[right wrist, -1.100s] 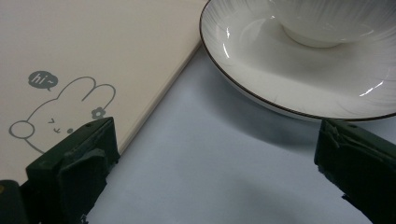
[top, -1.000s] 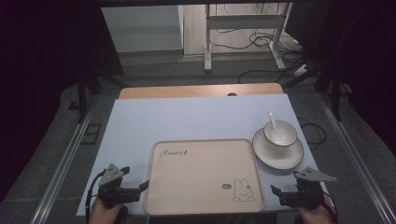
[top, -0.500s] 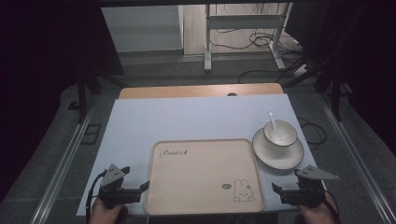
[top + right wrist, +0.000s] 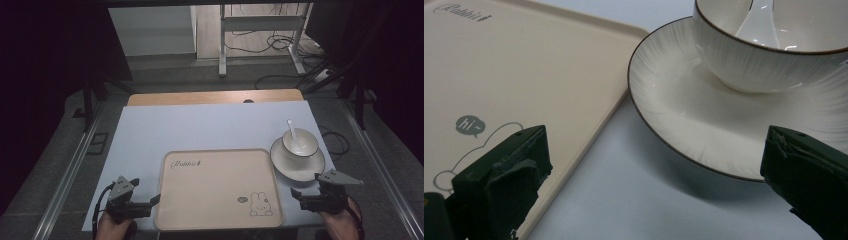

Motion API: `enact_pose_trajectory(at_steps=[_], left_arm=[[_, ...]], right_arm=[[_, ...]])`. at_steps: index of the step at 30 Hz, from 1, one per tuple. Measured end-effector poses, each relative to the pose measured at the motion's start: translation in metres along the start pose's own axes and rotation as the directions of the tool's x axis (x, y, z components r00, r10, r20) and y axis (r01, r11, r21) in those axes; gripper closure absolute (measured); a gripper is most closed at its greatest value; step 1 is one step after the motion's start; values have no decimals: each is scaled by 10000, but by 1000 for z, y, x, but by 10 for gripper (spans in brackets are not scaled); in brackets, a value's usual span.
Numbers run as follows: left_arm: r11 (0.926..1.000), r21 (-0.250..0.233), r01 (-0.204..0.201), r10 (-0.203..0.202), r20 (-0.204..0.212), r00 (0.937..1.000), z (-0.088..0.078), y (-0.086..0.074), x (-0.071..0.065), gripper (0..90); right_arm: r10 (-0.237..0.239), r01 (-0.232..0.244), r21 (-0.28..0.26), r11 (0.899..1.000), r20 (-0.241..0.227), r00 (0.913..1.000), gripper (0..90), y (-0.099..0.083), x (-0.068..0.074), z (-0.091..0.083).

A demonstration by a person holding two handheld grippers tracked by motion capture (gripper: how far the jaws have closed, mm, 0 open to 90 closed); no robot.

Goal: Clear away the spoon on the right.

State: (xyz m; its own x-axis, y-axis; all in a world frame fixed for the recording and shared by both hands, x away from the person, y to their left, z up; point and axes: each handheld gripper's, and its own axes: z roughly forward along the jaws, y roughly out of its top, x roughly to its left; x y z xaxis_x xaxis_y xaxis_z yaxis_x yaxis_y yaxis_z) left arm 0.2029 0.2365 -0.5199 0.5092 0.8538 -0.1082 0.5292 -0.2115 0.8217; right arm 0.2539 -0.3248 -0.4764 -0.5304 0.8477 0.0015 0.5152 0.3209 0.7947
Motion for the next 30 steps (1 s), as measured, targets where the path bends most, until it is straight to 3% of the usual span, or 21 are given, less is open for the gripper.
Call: enact_pose_trajectory(at_steps=[17,30], left_arm=[[9998,96,-192,193,-92,9998,1,0,-2,51],[9998,43,-196,197,-93,9998,0,0,-2,51]], right_arm=[[158,-158,-38,9999,-109,9998,0,31,-9,7],[-169,168,-226,9996,-67,9998,7,59,-18,20]])
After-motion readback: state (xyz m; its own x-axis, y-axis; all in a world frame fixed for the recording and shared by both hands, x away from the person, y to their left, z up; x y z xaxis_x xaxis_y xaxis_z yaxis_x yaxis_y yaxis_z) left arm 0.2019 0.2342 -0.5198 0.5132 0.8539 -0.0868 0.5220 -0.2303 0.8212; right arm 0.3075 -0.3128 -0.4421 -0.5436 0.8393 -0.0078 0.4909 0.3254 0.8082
